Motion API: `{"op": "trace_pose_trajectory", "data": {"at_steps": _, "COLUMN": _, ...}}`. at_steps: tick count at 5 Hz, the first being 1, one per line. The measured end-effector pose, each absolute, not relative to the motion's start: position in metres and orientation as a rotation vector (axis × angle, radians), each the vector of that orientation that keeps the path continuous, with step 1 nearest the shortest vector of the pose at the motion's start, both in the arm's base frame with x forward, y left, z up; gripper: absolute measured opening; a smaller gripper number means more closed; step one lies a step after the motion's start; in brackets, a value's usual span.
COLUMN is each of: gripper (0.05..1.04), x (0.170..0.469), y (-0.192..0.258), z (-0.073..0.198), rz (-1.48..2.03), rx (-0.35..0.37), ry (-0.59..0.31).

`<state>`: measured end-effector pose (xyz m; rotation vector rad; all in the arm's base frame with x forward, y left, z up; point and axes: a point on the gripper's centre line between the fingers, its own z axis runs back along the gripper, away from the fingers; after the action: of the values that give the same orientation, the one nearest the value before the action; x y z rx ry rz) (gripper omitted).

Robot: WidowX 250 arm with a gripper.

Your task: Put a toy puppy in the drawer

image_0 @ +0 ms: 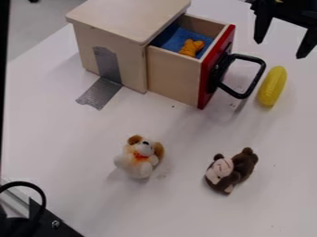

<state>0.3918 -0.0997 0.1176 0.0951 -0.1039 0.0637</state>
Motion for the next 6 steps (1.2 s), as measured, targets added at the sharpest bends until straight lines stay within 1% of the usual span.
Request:
{"op": "trace_pose_trajectory", "data": {"at_steps": 1, "gripper": 0.997, "x": 0.388, "y": -0.099, "z": 0.101, "rz": 0.064, "rx": 0.109, "ry": -0.059}}
{"op": "trace_pose_trajectory", "data": {"at_steps": 2, "gripper": 0.997, "x": 0.343, "y": -0.085, "z": 0.079, "rz": 0.103, "rx": 0.138, "ry": 0.013}}
{"op": "trace_pose_trajectory", "data": {"at_steps": 3, "gripper": 0.997, "x": 0.313, "y": -0.07, "z": 0.093, "rz": 0.124, "rx": 0.155, "ry": -0.043}}
{"op": "trace_pose_trajectory", "data": {"at_steps": 4, "gripper": 0.997, "x": 0.282, "y": -0.058, "z": 0.091, "rz": 0.123, "rx": 0.141, "ry": -0.1}}
{"op": "trace_pose_trajectory", "data": {"at_steps": 5, "gripper": 0.997, "x": 0.254, "y": -0.042, "z": 0.069, "rz": 0.141, "rx": 0.097, "ry": -0.141}}
{"op": "trace_pose_trajectory", "data": {"at_steps": 6, "gripper": 0.997, "x": 0.23, "y": -0.019, "z": 0.037, "rz": 0.18, "rx": 0.017, "ry": -0.124}}
